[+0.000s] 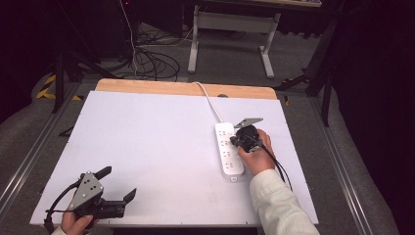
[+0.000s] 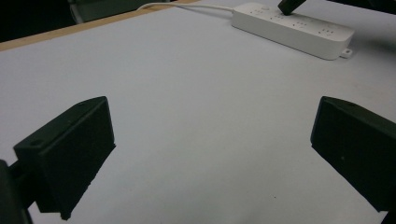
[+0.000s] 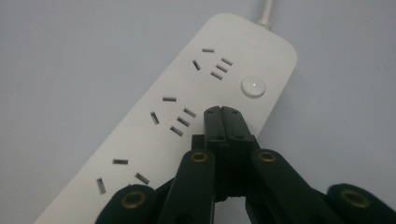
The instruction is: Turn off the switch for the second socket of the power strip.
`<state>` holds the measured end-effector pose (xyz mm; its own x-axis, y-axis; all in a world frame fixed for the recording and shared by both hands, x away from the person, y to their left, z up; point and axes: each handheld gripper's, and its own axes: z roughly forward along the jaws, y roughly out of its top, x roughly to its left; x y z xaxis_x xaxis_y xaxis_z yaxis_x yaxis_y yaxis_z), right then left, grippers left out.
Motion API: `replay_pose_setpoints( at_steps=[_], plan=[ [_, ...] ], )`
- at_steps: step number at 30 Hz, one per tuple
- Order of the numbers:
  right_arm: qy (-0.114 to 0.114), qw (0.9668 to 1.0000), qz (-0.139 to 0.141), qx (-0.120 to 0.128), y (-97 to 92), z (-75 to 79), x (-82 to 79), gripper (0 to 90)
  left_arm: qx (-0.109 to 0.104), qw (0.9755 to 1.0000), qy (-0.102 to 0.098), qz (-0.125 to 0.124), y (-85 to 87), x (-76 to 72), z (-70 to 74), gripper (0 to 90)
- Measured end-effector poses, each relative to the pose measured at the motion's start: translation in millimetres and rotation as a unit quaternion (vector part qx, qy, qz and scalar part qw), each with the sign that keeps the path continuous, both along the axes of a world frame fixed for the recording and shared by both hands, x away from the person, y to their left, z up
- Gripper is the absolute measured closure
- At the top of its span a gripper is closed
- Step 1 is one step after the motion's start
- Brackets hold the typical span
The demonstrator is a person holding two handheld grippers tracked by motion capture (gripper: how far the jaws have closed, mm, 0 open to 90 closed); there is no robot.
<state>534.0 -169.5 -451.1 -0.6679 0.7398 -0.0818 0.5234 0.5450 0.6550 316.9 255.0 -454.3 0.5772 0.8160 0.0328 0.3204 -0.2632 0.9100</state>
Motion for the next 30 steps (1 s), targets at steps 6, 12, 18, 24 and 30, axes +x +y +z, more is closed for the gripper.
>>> replay_pose_setpoints(
  at_steps=[6,12,18,24,30],
  plan=[
    [0.0,1.0,-0.002,0.003,-0.4,0.1,0.0,90.0,0.0,1.0,0.0,0.0,0.4,0.0,0.1,0.2],
    [0.001,0.9996,-0.009,0.028,-2.9,2.0,0.2,90.0,0.002,1.0,-0.001,0.0,0.9,0.8,0.1,0.2],
    [-0.015,0.9996,-0.009,0.024,-5.0,7.3,-2.5,90.0,0.001,1.0,0.001,0.0,1.0,1.2,0.1,0.2],
    [-0.032,0.9991,0.003,0.028,-5.6,18.7,-9.8,90.0,0.0,1.0,0.0,0.001,0.5,0.4,0.1,0.2],
    [-0.042,0.9982,0.006,0.041,-8.9,31.0,-15.7,90.0,0.002,1.0,0.0,0.001,0.6,1.2,-0.1,0.2]
  ],
)
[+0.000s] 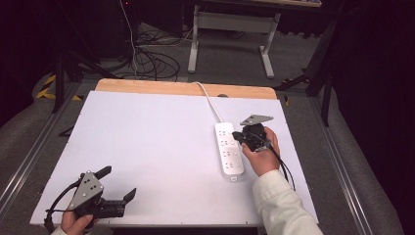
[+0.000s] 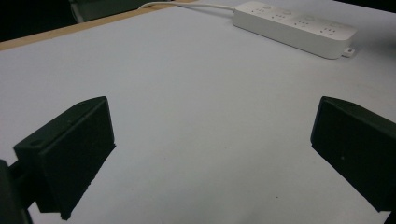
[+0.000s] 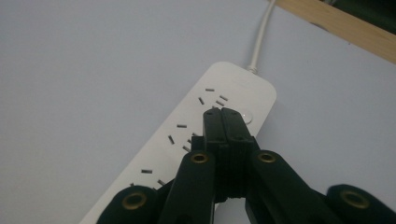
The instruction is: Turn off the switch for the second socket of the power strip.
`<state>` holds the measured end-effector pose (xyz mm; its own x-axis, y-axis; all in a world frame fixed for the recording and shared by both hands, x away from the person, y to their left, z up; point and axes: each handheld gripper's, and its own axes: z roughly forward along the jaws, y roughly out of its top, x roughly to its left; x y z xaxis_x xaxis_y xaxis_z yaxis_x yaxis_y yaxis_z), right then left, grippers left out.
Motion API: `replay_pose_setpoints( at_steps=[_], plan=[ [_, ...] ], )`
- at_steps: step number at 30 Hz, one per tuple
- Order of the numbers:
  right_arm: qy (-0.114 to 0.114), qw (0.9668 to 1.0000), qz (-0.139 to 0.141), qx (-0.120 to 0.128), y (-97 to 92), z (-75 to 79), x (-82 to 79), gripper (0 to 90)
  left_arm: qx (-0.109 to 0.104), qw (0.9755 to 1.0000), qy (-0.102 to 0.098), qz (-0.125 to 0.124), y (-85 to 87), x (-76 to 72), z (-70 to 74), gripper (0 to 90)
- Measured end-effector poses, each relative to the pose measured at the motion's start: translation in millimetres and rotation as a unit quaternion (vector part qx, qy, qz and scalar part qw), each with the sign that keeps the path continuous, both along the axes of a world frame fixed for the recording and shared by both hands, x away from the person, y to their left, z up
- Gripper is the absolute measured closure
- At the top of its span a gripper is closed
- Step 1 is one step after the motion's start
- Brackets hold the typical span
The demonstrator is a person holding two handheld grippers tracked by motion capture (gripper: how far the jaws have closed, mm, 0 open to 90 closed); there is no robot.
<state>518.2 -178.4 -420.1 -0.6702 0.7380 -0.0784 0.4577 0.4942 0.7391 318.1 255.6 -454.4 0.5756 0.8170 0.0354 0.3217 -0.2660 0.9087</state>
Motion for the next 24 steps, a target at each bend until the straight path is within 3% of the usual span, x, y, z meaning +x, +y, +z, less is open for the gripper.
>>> replay_pose_setpoints(
  at_steps=[14,15,19,20,21,22,23,24],
  plan=[
    [-0.009,0.9999,0.007,0.006,-2.8,10.7,-7.8,90.0,-0.003,1.0,0.003,0.002,-0.3,0.3,-0.5,0.2],
    [-0.012,0.9999,0.008,0.009,-3.3,11.6,-8.0,83.0,-0.003,1.0,0.003,0.002,-0.3,0.2,-0.5,0.2],
    [-0.019,0.9996,0.009,0.017,-4.6,13.4,-9.5,78.8,-0.004,1.0,0.004,0.002,-0.4,0.2,-0.6,0.2],
    [-0.029,0.9992,0.014,0.024,-6.0,15.3,-10.6,72.5,-0.004,1.0,0.004,0.003,-0.4,0.3,-0.6,0.2],
    [-0.029,0.9992,0.014,0.024,-6.0,15.3,-10.6,72.5,-0.004,1.0,0.003,0.003,-0.4,0.4,-0.6,0.2],
    [-0.036,0.9988,0.017,0.029,-6.6,16.6,-11.5,68.3,-0.004,1.0,0.003,0.003,-0.5,0.6,-0.7,0.2],
    [-0.016,0.9985,0.001,0.052,-8.8,17.8,-13.6,51.6,-0.004,1.0,0.002,0.004,-0.5,0.6,-0.8,0.2],
    [-0.016,0.9985,0.001,0.052,-8.8,17.8,-13.6,51.6,-0.001,1.0,0.001,0.004,0.0,0.8,-0.5,0.2]
  ],
)
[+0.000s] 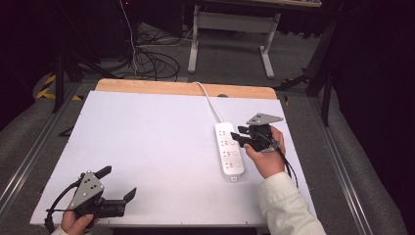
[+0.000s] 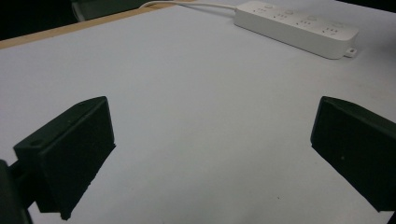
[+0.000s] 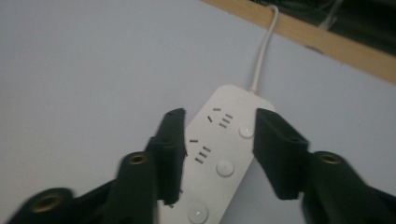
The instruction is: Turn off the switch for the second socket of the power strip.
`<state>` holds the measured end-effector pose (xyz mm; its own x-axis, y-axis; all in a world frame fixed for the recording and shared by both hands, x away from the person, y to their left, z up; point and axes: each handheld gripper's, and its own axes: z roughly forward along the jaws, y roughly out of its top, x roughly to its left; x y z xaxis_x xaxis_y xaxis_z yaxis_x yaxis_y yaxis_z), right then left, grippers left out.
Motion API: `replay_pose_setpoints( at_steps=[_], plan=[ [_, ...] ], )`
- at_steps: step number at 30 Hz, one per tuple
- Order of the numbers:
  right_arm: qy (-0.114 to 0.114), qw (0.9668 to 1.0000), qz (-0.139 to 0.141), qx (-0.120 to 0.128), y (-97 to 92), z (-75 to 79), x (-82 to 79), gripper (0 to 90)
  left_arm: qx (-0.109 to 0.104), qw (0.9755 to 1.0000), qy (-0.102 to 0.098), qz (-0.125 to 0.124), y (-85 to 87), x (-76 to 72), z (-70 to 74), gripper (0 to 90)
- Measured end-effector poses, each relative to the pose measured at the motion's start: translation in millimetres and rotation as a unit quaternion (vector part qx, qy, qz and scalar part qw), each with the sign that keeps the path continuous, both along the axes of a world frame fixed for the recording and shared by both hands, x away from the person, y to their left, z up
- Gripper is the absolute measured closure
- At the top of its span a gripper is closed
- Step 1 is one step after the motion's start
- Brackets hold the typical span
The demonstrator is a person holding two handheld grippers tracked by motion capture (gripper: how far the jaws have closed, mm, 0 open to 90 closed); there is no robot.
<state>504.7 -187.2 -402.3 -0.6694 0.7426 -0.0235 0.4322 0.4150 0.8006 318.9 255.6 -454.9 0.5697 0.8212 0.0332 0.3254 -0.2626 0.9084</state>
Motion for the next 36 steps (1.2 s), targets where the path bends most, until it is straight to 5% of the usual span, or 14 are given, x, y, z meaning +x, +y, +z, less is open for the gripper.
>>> replay_pose_setpoints(
  at_steps=[1,4,18,22,30,36],
  plan=[
    [0.006,1.0,-0.006,0.003,-0.8,0.6,-0.3,47.6,0.0,1.0,0.0,0.001,0.0,-0.1,0.1,0.2],
    [-0.024,0.9997,0.004,0.004,-2.3,4.1,-6.1,38.3,-0.004,1.0,0.001,0.001,-0.3,-0.6,-0.3,0.2],
    [-0.035,0.9983,0.026,0.039,-15.2,18.3,-34.9,19.0,-0.021,0.9998,0.001,0.003,0.2,-1.3,0.9,0.2],
    [-0.034,0.9966,0.044,0.06,-24.3,19.6,-49.1,12.2,-0.011,0.9999,0.0,0.001,0.0,-1.5,0.5,0.2],
    [-0.039,0.9936,0.067,0.082,-34.7,18.4,-71.0,9.0,-0.024,0.9997,0.002,-0.001,0.1,-2.1,1.8,0.2],
    [-0.041,0.9918,0.093,0.078,-39.2,10.1,-86.5,8.4,-0.013,0.9999,0.0,-0.003,-0.1,-2.5,1.9,0.2]
  ],
)
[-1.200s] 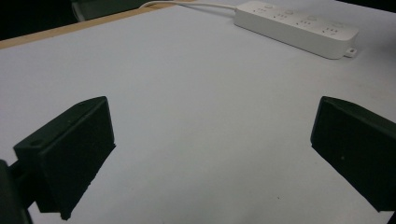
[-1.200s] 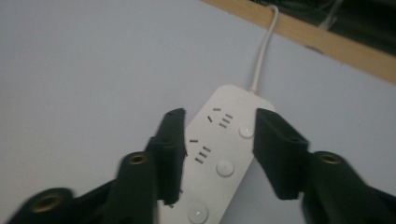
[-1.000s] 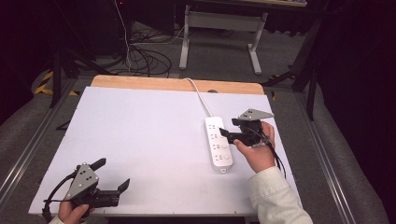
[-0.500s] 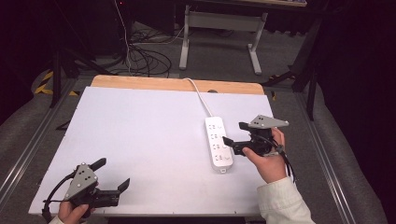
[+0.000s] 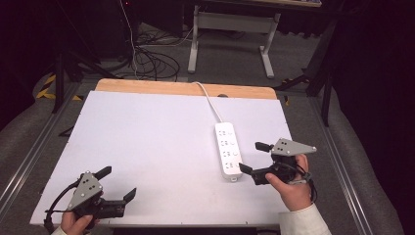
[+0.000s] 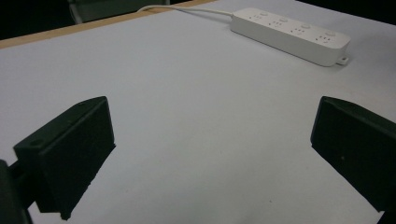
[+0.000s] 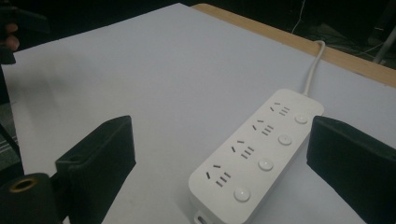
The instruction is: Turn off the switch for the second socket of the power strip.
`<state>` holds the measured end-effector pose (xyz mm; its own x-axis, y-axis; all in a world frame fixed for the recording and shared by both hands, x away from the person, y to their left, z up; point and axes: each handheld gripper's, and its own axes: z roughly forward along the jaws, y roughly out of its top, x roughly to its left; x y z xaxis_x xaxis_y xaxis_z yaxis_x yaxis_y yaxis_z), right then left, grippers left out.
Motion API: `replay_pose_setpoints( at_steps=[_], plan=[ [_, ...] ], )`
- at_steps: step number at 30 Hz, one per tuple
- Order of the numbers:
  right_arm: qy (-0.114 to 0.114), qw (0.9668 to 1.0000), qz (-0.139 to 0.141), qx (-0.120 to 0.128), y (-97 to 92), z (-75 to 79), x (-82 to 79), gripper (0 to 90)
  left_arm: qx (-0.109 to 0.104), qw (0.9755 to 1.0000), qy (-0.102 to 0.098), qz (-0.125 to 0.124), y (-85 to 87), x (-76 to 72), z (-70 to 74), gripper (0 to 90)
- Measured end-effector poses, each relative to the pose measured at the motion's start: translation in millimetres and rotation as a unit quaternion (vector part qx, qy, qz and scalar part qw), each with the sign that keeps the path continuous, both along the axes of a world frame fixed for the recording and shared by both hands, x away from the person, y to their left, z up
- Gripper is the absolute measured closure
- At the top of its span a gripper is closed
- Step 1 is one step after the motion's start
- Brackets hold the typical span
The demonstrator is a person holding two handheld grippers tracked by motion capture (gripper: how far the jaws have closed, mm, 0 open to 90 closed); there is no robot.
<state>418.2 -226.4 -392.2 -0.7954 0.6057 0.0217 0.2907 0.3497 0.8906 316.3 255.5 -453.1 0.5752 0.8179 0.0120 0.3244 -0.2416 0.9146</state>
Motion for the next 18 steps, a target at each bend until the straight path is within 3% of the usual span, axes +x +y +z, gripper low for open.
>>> replay_pose_setpoints(
  at_steps=[5,18],
  plan=[
    [0.004,0.9999,0.004,-0.013,-1.0,-11.1,-9.1,8.4,-0.015,0.9999,0.003,-0.004,0.9,-0.6,1.2,0.2],
    [0.024,0.9995,0.022,0.005,-10.9,-52.8,-18.7,8.4,0.002,1.0,-0.005,-0.007,1.0,-1.9,1.7,0.2]
  ],
)
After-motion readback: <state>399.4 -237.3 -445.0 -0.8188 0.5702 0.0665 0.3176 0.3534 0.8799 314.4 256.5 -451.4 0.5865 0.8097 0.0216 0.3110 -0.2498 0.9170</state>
